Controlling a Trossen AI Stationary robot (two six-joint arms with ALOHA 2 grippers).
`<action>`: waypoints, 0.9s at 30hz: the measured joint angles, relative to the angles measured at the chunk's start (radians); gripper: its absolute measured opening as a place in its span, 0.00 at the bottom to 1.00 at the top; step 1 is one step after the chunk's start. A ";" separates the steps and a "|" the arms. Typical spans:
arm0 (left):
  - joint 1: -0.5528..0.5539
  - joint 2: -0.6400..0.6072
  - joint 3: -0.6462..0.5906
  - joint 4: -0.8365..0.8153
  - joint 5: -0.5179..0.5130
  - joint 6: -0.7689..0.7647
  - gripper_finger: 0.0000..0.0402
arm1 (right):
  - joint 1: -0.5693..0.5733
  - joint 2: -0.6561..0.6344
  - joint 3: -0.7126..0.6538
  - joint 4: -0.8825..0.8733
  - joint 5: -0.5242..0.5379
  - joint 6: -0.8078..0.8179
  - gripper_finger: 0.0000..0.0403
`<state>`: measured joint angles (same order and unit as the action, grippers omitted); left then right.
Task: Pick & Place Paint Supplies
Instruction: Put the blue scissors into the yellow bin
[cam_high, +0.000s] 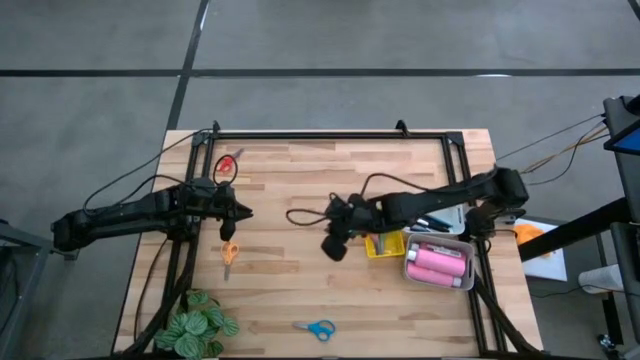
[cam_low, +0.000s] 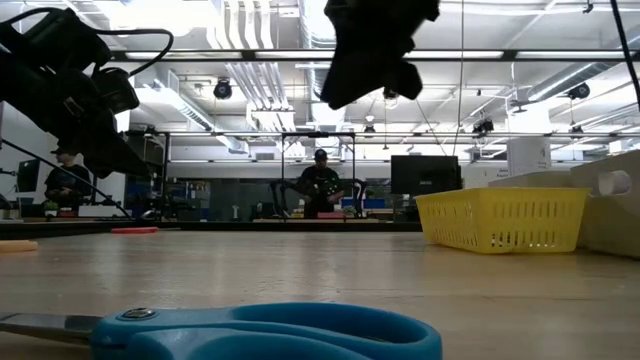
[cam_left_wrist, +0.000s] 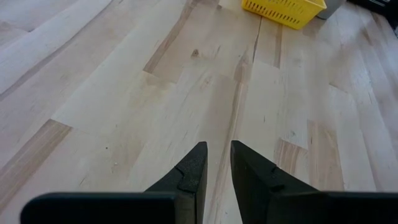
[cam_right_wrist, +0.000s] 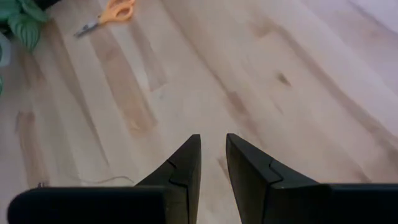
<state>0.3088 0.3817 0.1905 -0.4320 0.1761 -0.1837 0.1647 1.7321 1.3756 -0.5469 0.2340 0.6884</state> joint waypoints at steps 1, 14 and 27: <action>0.000 0.000 0.000 0.000 0.000 0.000 0.18 | 0.009 0.019 0.013 -0.004 -0.001 0.001 0.19; 0.000 0.000 0.000 0.000 0.000 0.000 0.18 | 0.239 0.219 0.183 -0.076 -0.076 0.030 0.19; 0.000 0.000 0.000 0.000 0.000 -0.001 0.18 | 0.421 0.446 0.345 -0.068 -0.076 0.167 0.19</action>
<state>0.3092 0.3820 0.1905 -0.4320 0.1760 -0.1844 0.5852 2.1781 1.7203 -0.6147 0.1580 0.8555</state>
